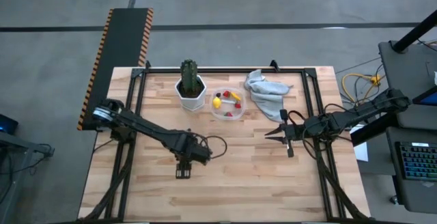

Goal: Pick and placing Produce into tupperware
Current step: Put the black cherry into the transparent bin

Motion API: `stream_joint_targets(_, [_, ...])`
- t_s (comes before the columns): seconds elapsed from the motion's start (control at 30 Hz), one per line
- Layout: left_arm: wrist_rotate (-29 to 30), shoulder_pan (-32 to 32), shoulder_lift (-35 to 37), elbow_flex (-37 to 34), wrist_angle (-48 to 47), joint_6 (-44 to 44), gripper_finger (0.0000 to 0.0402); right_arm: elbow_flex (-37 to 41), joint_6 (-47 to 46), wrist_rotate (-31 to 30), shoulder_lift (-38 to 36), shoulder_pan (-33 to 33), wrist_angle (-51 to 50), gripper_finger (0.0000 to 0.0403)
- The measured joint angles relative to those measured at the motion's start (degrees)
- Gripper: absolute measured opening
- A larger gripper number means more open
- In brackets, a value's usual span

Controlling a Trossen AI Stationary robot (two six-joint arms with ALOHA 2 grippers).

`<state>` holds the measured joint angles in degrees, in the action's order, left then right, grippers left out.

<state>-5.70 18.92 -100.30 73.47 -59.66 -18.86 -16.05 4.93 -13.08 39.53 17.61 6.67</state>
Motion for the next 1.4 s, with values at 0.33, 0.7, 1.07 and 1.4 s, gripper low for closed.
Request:
stream_joint_targets(0.33, [1.75,1.28,-4.99,-0.02,-0.16,2.80,0.0187,0.00,0.00,0.00,0.00,0.01,-0.15,0.0038])
stream_joint_targets(0.7, [4.55,1.26,-5.27,-0.86,0.80,3.24,0.0187,0.00,-0.02,0.00,0.00,0.00,-0.52,0.0038])
stream_joint_targets(1.07, [4.51,1.28,-5.30,-1.96,3.31,3.24,0.0187,0.00,-0.46,0.00,0.00,0.00,-0.50,0.0038])
stream_joint_targets(1.4, [4.36,1.44,-5.30,-2.52,4.42,2.82,0.0187,0.00,-0.44,0.00,0.00,0.00,-0.50,0.0038])
